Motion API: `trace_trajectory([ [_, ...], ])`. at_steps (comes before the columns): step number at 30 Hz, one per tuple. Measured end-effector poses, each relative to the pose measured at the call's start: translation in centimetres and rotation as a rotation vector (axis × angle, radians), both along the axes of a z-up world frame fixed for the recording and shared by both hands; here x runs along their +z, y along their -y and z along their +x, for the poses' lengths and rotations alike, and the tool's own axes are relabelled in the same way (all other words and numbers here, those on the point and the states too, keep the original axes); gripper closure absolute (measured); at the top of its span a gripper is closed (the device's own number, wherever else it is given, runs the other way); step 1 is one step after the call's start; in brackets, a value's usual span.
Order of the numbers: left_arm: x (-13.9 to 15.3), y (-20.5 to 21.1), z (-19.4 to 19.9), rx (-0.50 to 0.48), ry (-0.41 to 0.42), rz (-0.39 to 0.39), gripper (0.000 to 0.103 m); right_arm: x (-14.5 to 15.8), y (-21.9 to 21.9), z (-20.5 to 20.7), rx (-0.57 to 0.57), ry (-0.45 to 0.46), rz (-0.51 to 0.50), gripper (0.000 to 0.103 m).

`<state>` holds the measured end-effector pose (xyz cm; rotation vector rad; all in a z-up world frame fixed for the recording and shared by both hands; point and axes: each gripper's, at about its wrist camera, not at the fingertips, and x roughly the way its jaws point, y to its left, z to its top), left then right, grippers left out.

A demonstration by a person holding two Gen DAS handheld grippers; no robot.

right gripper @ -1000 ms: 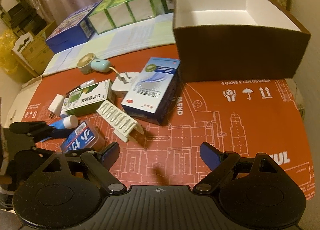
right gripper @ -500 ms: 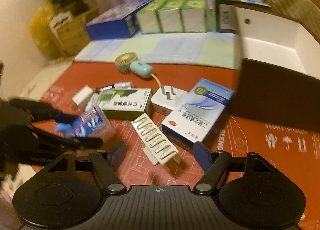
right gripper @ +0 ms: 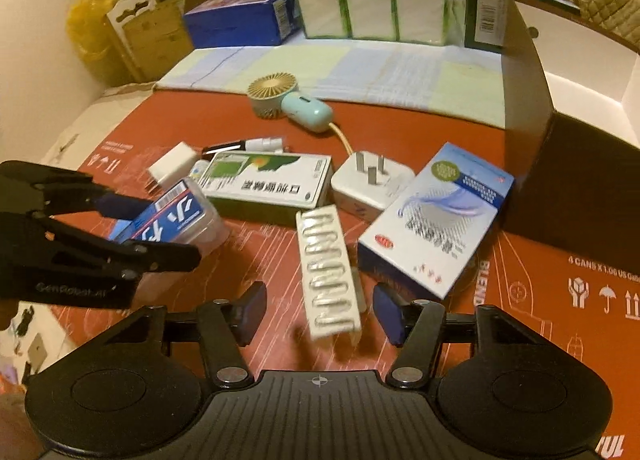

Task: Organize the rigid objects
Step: 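Lift the toothpaste box with the left gripper while the right gripper grasps the white ridged holder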

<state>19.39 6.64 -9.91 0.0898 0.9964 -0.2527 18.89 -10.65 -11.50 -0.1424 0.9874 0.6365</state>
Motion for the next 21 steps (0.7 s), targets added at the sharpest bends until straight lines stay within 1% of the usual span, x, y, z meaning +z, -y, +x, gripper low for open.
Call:
trace_trajectory([
  [2,0.0,-0.1,0.3,0.001,0.0,-0.001,0.048,-0.2,-0.5,0.3,0.001,0.007,-0.009,0.057],
  [7,0.1,-0.5,0.6,-0.002,-0.003,-0.002,0.048,-0.9,-1.4,0.8,-0.016,0.021,-0.049,0.064],
  [10,0.2,-0.8,0.7,-0.006,-0.005,-0.005,0.048,-1.2,-1.8,0.8,-0.007,0.026,-0.071,0.078],
  [14,0.4,-1.2,0.7,-0.015,-0.005,-0.012,0.048,-1.0,-1.9,0.2,-0.012,0.027,-0.076,0.078],
  [17,0.9,-1.3,0.8,-0.032,-0.002,-0.014,0.048,-0.4,-1.5,-0.2,-0.04,0.006,-0.047,0.078],
  [21,1.8,-1.4,1.0,-0.05,0.006,-0.02,0.048,1.3,-0.6,-0.7,-0.095,0.0,-0.002,0.079],
])
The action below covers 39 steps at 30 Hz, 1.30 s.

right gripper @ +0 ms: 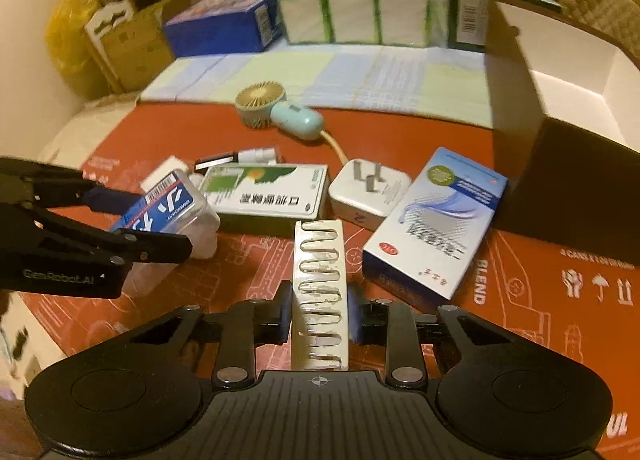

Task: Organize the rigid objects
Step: 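Lift the toothpaste box with the left gripper while the right gripper grasps the white ridged holder, then lower both held items into the brown box and open both grippers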

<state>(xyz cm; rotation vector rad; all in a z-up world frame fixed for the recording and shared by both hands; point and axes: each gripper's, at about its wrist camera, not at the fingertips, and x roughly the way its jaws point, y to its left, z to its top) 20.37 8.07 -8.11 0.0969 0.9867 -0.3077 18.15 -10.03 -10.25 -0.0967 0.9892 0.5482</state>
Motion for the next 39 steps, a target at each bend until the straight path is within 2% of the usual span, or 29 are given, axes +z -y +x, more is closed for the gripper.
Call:
trace_trajectory([
  [6,2.2,1.1,0.7,-0.042,0.04,-0.017,0.049,3.1,2.8,-0.4,-0.106,0.027,0.068,0.079],
  [13,5.0,5.8,3.1,-0.101,0.107,-0.043,0.049,7.5,7.9,0.9,-0.197,0.111,0.12,0.079],
  [17,6.7,9.7,5.4,-0.107,0.142,-0.063,0.049,9.9,11.4,3.4,-0.231,0.168,0.139,0.079],
  [24,8.3,17.4,9.6,-0.123,0.188,-0.078,0.048,12.1,17.0,8.6,-0.26,0.249,0.128,0.079],
  [31,7.5,24.1,14.4,-0.111,0.158,-0.075,0.048,11.2,21.4,13.8,-0.301,0.241,0.084,0.078],
  [39,3.1,28.3,18.2,-0.091,0.048,0.014,0.048,6.8,23.8,18.0,-0.307,0.144,-0.031,0.078],
])
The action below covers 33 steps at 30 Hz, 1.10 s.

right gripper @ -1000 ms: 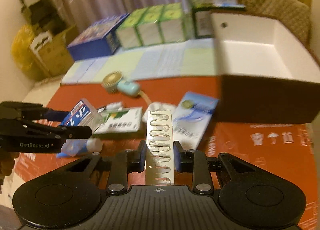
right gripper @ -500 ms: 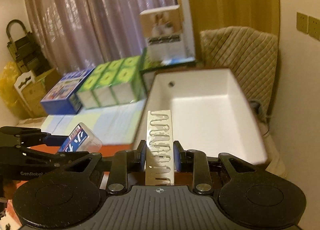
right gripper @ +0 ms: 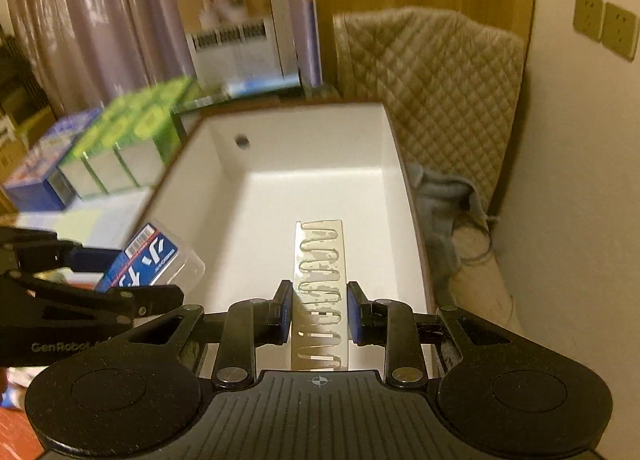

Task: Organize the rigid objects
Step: 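Lower both held items into the brown box and open both grippers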

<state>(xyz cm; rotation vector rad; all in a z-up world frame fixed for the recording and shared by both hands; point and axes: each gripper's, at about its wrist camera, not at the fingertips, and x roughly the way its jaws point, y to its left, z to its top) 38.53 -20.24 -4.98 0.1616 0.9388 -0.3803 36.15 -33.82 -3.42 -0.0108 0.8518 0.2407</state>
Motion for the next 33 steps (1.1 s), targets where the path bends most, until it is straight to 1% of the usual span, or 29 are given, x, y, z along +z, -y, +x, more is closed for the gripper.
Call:
trace_trajectory([
  [4,-1.6,0.7,0.9,-0.002,-0.031,0.035,0.048,-2.1,0.4,1.2,0.019,-0.058,-0.04,0.078],
  [7,-2.3,1.0,1.3,-0.005,-0.04,0.049,0.048,-3.1,0.3,1.6,0.034,-0.078,-0.056,0.078],
  [10,-2.8,1.2,1.5,-0.015,-0.038,0.055,0.048,-3.5,0.2,1.8,0.038,-0.085,-0.073,0.078],
  [13,-2.9,1.3,1.5,-0.032,-0.027,0.062,0.046,-3.5,0.1,1.8,0.044,-0.063,-0.089,0.078],
  [15,-2.8,1.2,1.3,-0.035,-0.028,0.054,0.043,-3.5,0.3,1.9,0.035,-0.071,-0.08,0.07],
  [17,-2.6,1.0,1.1,-0.037,-0.026,0.045,0.042,-3.3,0.8,1.8,0.026,-0.071,-0.045,0.051],
  [19,-2.5,0.8,1.1,-0.041,-0.027,0.037,0.041,-2.8,0.9,1.5,0.022,-0.057,-0.029,0.045],
  [21,-2.4,0.6,1.0,-0.033,-0.029,0.039,0.041,-2.5,0.9,1.4,0.025,-0.055,-0.021,0.043],
  [27,-1.5,-0.4,0.3,-0.018,-0.026,0.01,0.041,-1.7,1.3,0.5,0.018,-0.053,0.017,0.042],
  [33,0.3,-1.7,-1.0,0.018,-0.005,-0.034,0.041,-0.8,1.5,-0.5,0.001,-0.044,0.053,0.041],
])
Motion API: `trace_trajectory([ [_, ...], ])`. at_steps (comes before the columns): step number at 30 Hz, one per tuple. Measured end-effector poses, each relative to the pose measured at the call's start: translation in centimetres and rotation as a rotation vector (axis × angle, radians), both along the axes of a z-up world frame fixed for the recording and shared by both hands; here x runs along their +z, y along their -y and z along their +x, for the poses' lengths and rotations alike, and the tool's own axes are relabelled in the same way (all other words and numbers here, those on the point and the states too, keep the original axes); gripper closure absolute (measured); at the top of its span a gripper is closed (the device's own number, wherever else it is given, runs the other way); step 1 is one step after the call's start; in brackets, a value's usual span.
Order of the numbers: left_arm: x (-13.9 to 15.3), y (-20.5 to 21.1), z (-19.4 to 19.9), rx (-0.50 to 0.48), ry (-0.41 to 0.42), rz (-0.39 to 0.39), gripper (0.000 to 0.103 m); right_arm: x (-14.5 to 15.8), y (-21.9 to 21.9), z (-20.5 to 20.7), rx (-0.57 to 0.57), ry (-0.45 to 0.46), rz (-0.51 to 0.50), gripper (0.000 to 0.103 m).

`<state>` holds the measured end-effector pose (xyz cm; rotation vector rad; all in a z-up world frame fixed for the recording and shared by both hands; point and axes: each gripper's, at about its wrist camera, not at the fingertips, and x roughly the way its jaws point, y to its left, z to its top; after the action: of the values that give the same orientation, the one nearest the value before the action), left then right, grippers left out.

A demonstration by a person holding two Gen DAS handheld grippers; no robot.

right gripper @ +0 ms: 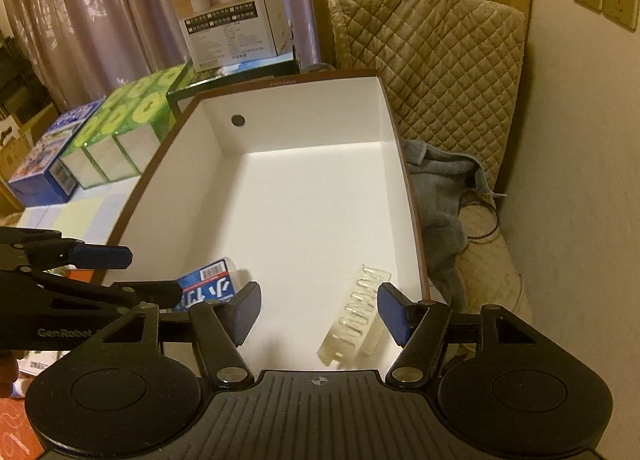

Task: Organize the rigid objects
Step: 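Lower both held items into the brown box and open both grippers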

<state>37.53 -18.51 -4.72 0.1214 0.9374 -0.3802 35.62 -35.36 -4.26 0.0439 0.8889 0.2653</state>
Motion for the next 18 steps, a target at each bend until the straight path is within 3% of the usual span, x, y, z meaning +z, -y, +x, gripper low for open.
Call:
trace_trajectory([
  [10,3.5,-3.2,-3.5,0.057,0.049,-0.069,0.041,1.8,-0.7,-2.4,0.005,0.034,0.062,0.041],
  [18,4.7,-7.1,-6.5,0.106,0.059,-0.088,0.041,2.9,-1.2,-4.9,-0.025,0.041,0.098,0.041],
])
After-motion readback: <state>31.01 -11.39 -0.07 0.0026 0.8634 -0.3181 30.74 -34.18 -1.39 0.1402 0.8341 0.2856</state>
